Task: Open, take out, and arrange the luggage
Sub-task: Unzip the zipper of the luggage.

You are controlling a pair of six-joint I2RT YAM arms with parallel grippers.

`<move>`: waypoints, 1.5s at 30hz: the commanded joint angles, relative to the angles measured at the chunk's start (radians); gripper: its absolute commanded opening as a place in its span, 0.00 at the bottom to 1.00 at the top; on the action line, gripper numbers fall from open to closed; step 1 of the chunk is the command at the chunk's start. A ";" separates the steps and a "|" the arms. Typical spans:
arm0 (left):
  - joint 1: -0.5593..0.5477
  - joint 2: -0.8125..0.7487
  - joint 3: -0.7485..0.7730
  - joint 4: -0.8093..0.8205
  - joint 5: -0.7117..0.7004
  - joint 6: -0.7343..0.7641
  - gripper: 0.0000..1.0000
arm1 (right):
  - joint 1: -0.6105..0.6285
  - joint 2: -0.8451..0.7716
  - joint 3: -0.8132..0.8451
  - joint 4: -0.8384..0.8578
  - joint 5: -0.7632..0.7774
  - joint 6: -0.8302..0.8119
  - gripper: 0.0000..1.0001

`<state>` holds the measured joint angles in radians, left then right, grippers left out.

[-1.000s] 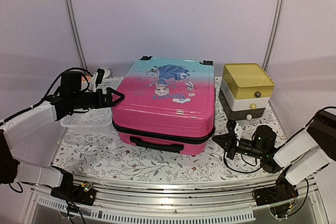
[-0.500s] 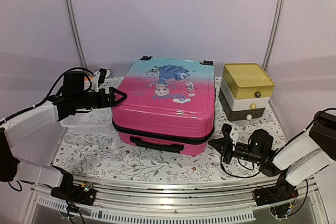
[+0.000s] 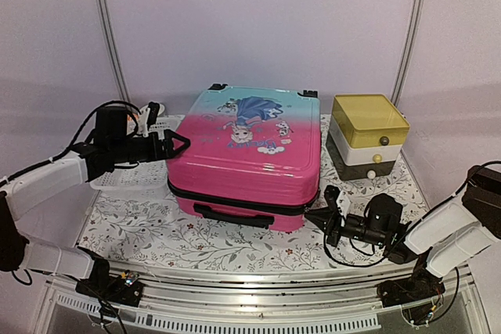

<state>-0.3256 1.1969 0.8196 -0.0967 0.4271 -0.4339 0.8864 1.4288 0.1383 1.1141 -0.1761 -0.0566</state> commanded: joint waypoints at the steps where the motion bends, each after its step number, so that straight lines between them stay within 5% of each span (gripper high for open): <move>1: -0.066 -0.006 -0.033 -0.019 0.038 -0.015 0.98 | 0.026 -0.005 0.016 0.003 -0.001 0.046 0.01; 14: -0.186 -0.066 -0.073 -0.019 0.035 -0.101 0.98 | 0.026 -0.120 0.015 -0.170 0.077 0.051 0.01; 32: -0.283 -0.059 -0.069 0.012 -0.012 -0.141 0.97 | 0.079 -0.110 0.074 -0.181 0.099 0.181 0.01; 45: -0.308 -0.047 -0.068 0.024 -0.031 -0.146 0.97 | 0.262 -0.013 0.203 -0.211 0.279 0.187 0.02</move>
<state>-0.5205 1.1255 0.7635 -0.0639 0.1558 -0.5694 1.0996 1.3903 0.2714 0.8577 0.0940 0.1364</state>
